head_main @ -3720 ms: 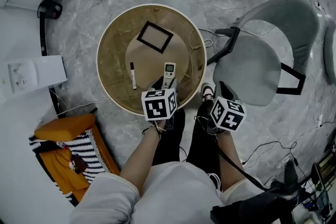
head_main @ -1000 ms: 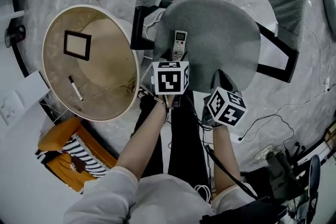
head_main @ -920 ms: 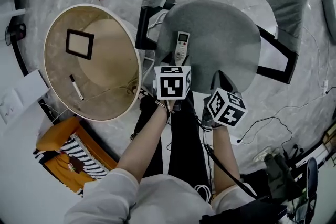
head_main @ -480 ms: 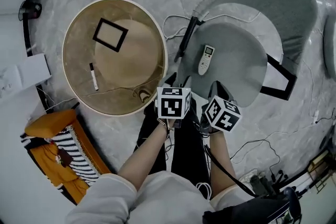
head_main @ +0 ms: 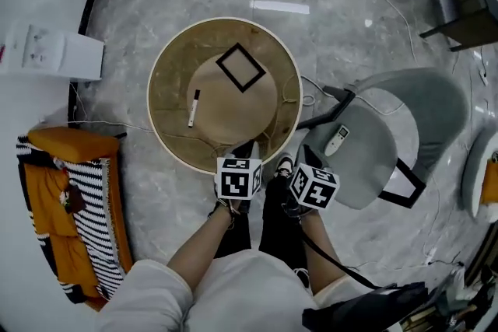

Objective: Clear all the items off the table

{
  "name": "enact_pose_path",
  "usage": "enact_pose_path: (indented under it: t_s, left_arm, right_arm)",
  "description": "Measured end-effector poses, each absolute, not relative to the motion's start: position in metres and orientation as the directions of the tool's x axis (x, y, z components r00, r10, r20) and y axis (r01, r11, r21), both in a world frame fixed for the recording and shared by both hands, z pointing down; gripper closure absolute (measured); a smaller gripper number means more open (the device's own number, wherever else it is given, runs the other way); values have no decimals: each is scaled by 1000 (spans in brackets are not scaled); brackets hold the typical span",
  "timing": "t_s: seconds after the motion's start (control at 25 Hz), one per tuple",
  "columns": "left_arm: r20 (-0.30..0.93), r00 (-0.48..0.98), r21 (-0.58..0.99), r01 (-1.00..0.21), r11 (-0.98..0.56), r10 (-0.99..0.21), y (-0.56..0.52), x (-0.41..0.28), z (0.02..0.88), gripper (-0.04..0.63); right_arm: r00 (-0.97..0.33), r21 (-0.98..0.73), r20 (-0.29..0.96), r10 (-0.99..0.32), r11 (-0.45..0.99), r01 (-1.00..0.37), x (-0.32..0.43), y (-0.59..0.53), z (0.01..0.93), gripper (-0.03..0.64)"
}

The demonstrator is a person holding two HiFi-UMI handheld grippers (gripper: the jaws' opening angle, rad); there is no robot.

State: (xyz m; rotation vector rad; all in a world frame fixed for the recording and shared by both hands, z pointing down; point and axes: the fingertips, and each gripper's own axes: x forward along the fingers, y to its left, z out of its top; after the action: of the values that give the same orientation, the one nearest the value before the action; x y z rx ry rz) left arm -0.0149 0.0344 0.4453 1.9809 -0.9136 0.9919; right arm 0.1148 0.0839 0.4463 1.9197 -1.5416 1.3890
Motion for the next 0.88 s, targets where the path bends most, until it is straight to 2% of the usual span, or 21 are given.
enact_pose_path:
  t_s: [0.32,0.52,0.68,0.88]
  left_arm:
    - [839,377,287,-919,-270,-393,-3,-119,430,588]
    - [842,323,288,-946,-146,-433,-23,-178,439,588]
    - [848,308,291,-951,-107,-432,-29,-213,460,588]
    - [863,310,282,-951,-128,-400,-40,-236,493,584]
  right_arm:
    - [-153,-295,801,-579,-160,-942,37,12,420,592]
    - [-188,-281,817,-546,-90,-956,-6,-18,432,592]
    - [-213,-280,824,-525,-50,-959,-40,-37,453,593]
    - [-231,-286,839,-492,-38,-958,-70,-53,478,592]
